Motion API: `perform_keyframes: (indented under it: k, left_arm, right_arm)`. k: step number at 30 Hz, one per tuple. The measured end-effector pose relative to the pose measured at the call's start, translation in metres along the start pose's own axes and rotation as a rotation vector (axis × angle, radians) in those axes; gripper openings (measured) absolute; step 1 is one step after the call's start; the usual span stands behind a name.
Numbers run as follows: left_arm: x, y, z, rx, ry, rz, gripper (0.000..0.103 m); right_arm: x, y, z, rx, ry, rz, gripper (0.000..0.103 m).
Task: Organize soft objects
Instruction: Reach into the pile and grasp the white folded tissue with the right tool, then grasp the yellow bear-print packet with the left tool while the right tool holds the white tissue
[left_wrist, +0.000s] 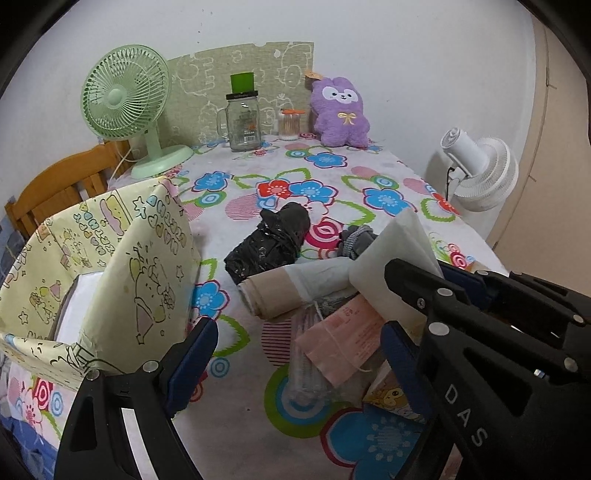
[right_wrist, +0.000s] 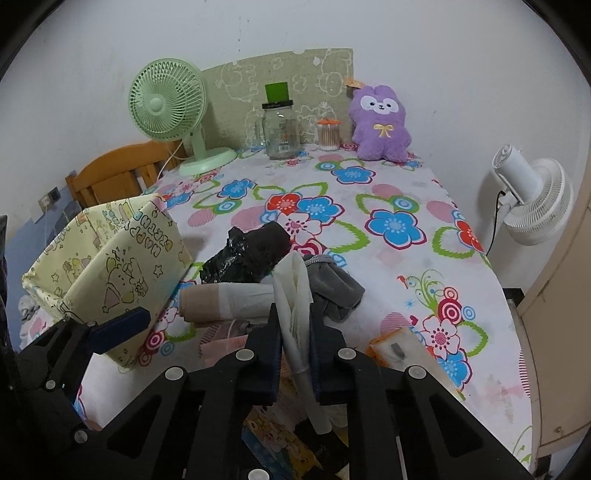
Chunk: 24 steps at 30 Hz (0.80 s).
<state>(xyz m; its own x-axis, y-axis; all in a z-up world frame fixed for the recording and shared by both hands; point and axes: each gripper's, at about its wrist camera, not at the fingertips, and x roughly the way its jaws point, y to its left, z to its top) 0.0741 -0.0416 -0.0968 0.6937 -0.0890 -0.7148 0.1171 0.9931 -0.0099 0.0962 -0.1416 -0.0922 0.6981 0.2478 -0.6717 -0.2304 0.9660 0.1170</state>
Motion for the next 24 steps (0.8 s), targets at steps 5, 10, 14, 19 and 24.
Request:
perform_keyframes:
  k: [5, 10, 14, 19, 24]
  left_arm:
    - [-0.006, -0.004, 0.001, 0.003, -0.010, -0.008, 0.091]
    - [-0.016, -0.008, -0.001, 0.013, -0.030, -0.006, 0.091]
    - [-0.019, -0.012, -0.005, 0.034, -0.034, -0.007, 0.091]
    - [-0.018, -0.019, -0.009, 0.067, -0.036, 0.001, 0.091]
    - [-0.014, -0.024, -0.006, 0.094, -0.045, 0.005, 0.091]
  right_arm:
    - [-0.012, -0.003, 0.002, 0.007, -0.031, -0.011, 0.015]
    - [-0.027, -0.004, 0.001, 0.018, -0.056, -0.022, 0.015]
    - [-0.036, -0.007, -0.004, 0.028, -0.061, -0.035, 0.015]
    - [-0.041, -0.013, -0.013, 0.051, -0.054, -0.048, 0.015]
    - [-0.038, -0.020, -0.015, 0.071, -0.045, -0.053, 0.015]
